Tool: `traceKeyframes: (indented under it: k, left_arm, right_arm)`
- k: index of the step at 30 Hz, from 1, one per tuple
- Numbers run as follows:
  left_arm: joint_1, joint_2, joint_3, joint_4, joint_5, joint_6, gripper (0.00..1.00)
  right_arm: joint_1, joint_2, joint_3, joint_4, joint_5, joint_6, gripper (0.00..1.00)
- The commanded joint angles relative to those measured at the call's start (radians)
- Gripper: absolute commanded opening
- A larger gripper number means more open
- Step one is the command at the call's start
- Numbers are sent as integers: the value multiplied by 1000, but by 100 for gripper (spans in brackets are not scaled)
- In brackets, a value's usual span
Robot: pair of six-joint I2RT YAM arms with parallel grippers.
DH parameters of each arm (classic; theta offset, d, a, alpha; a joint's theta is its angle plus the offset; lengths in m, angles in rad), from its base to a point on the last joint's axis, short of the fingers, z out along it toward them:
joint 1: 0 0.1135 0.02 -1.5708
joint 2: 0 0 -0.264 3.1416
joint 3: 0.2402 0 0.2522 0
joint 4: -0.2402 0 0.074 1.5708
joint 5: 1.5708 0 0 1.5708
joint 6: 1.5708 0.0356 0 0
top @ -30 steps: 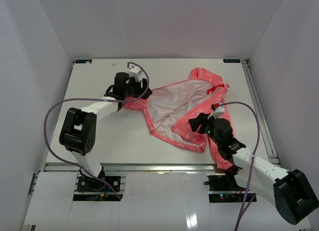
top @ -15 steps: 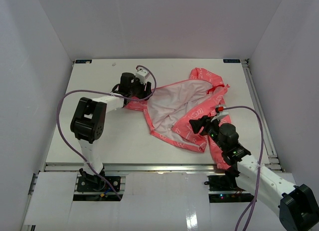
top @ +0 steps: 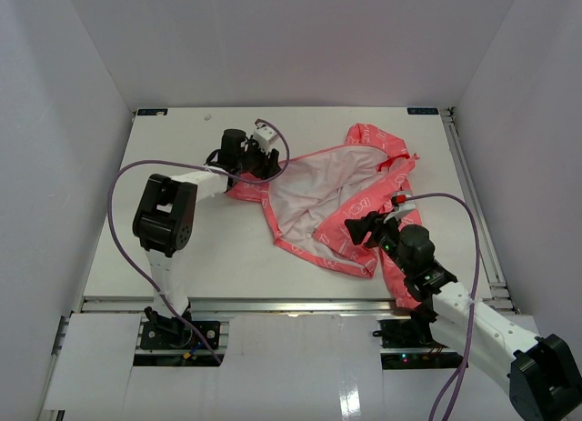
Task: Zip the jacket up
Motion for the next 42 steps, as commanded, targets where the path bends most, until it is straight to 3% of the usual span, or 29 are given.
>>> traceKeyframes:
  k: [1,3,5,9,14,20,27,31,33,37,42]
  left_arm:
    - [7,22,52,-32,88,16,63]
    - [7,19,46,-25,91,1,55]
    - [7,12,36,-19,76,-23,30]
    - [5,-45,-14,31,29,-87,0]
    - [-29,-163,-60,-5,-140,-225,0]
    - [-209,-348,-122,-155,-393,-369,0]
    - [-402,-456,-271,-232,-484,-597,0]
    - [-449,-465,-360,-171,-394,-643,13]
    - [-464,-453,-390,-125,-328,-644,29]
    - [-478,-473,-424,-84,-147,-605,47]
    - [-479,-612,-466,-89,-142,-630,65]
  right_arm:
    - [-3,-7,-1,39,-6,-19,62]
    - [-3,-13,-1,37,-6,-17,62]
    - [-3,-19,0,32,-4,-14,62]
    - [-3,-34,4,14,-4,-4,62]
    - [-2,-53,7,5,-3,30,61]
    - [-2,15,27,-9,31,68,61]
    - [-1,128,70,-83,83,113,61]
    - [5,146,63,-76,80,140,60]
    - [14,150,76,-104,98,139,60]
    - [48,131,107,-160,156,136,59]
    - [96,129,144,-198,240,132,62]
